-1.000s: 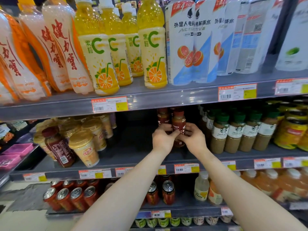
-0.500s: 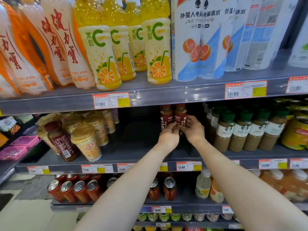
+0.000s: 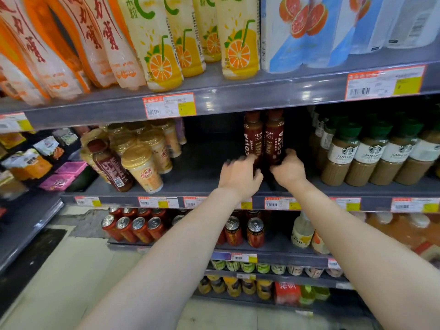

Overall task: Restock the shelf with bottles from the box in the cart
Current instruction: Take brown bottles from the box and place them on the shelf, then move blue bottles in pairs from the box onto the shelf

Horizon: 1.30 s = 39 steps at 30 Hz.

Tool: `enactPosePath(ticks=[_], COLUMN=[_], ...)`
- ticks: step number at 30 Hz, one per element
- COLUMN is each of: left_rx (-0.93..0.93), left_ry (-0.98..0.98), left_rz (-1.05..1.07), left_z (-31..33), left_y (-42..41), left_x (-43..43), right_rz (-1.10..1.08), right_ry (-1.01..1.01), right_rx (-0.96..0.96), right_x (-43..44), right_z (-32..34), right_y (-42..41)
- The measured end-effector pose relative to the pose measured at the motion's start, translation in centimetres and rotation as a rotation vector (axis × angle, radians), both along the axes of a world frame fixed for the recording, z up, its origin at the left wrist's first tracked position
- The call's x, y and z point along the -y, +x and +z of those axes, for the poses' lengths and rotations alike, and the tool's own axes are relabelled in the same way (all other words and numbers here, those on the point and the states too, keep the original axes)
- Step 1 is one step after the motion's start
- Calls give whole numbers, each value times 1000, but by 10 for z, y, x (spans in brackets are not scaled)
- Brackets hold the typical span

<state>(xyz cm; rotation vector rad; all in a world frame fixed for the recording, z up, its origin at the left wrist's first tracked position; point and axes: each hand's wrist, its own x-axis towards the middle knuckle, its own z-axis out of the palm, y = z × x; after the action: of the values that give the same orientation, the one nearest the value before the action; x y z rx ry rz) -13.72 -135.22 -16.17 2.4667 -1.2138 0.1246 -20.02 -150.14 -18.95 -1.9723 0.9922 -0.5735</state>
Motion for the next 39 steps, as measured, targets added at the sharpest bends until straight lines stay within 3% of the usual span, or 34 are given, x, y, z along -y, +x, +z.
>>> enactPosePath(ticks=[9, 16, 19, 24, 39], left_rx=[229, 279, 259, 67, 8], left_ry=[157, 192, 266, 301, 433], left_rz=[-31, -122, -181, -268, -611], left_z=[4, -27, -58, -93, -137], left_y=[-37, -90, -120, -187, -371], left_x=[-37, -101, -135, -167, -107], right_rz=[233, 249, 227, 158, -104], right_ry=[-321, -456, -430, -291, -86], right_rx=[-118, -305, -430, -624, -753], right_x=[-58, -121, -150, -181, -181], right_z=[-2, -15, -41, -88, -149], right_y=[-58, -146, -196, -279, -499])
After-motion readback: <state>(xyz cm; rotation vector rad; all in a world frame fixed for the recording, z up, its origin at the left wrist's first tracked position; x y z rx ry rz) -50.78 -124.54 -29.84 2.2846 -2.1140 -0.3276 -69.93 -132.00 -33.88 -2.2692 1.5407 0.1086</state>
